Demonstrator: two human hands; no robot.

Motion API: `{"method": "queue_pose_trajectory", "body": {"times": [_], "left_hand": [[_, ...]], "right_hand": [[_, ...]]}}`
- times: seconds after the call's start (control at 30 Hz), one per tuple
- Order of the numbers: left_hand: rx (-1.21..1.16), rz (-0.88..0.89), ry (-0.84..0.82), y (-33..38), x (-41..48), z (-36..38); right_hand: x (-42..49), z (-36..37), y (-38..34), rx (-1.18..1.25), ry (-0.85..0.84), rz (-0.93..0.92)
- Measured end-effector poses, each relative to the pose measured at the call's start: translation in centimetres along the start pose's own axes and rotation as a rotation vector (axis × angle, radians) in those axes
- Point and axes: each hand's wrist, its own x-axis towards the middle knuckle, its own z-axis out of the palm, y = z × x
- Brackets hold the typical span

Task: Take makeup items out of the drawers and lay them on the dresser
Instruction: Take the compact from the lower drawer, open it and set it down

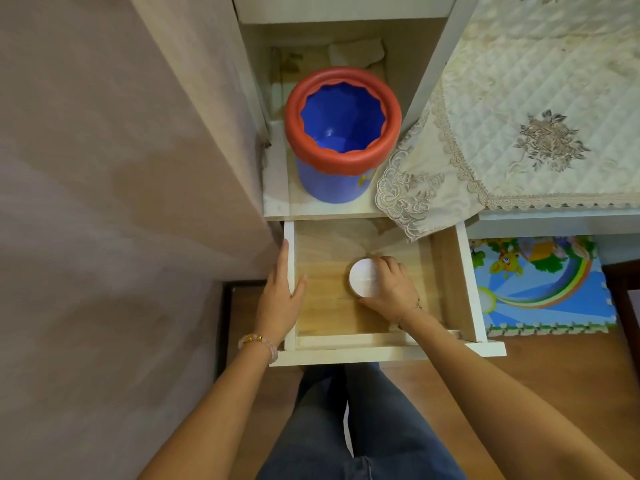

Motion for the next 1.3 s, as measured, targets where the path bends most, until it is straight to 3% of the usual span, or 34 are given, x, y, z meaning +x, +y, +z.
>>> {"method": "queue_pose_trajectory", "body": {"times": [0.33,0.6,0.73,0.87,1.1,1.3], "left_hand": [[0.044,-0.011,-0.008,0.9,-0.1,-0.3],[0.032,0.011,-0.160,2.5,-0.2,-3.0],[-0.075,0.177,-0.048,7.3,-1.7,-4.2],[-0.250,0.363,-0.128,12.6,-3.5,-4.7],[-0.576,0.082,-0.241,17.6,-3.4,-3.9],[-0.672,0.024,-0.221,18.0,-2.8,-3.9]], "right_hand": [[-2.7,-3.8,-1.4,0.245,0.111,-0.005],[-6.9,-9.0,-3.3,0.326,0.169,-0.089],[-8.4,-12.0,-4.5,0.319,0.218,-0.181],[-9.6,-14.5,-5.9,0.325,0.233,-0.257],[-10.4,-16.6,-7.1,0.374,0.242,-0.362],[-9.9,-16.7,-6.9,0.494,0.247,-0.364]]}}
